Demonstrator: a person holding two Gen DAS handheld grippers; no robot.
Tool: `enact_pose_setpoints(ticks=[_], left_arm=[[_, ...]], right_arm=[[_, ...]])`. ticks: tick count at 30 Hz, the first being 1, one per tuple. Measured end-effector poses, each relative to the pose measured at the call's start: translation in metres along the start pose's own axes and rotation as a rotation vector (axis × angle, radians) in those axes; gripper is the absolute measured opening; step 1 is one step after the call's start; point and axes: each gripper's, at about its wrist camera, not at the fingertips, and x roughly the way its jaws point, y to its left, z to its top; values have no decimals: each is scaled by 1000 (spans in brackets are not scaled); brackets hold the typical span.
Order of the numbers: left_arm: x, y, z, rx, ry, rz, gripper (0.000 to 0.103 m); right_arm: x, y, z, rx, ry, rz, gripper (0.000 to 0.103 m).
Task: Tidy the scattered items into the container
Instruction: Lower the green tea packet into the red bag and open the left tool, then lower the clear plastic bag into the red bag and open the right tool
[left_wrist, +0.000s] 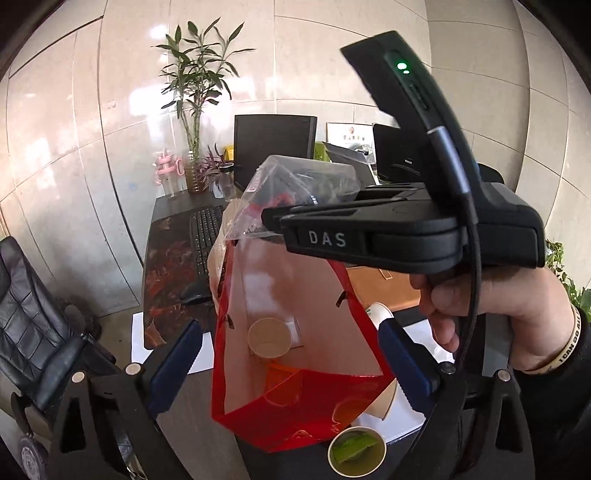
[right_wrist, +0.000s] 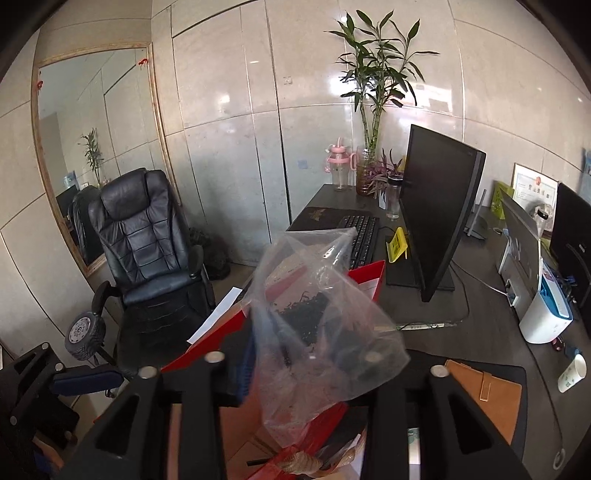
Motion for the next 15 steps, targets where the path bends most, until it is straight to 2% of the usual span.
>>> enact_pose_setpoints(ticks=[1, 2, 7, 11, 13, 15], left_arm=[[1, 1, 0, -3, 0, -1, 99], [0, 1, -1, -7, -3, 1, 99], [-6, 2, -10, -19, -24, -3, 99], [-5, 1, -14, -30, -19, -8, 99], [-7, 1, -15, -27, -24, -4, 99], [-10, 1, -15, -26, -28, 0, 99]], right_arm=[[0, -1, 0, 7, -3, -3, 81], [-1, -2, 0, 13, -10, -8, 92], [-8, -3, 0, 24, -41, 7, 92], [-14, 4, 1, -8, -52, 68, 92], [-18, 11, 1, -62, -63, 14, 92], [-18, 18, 1, -126, -31, -24, 92]])
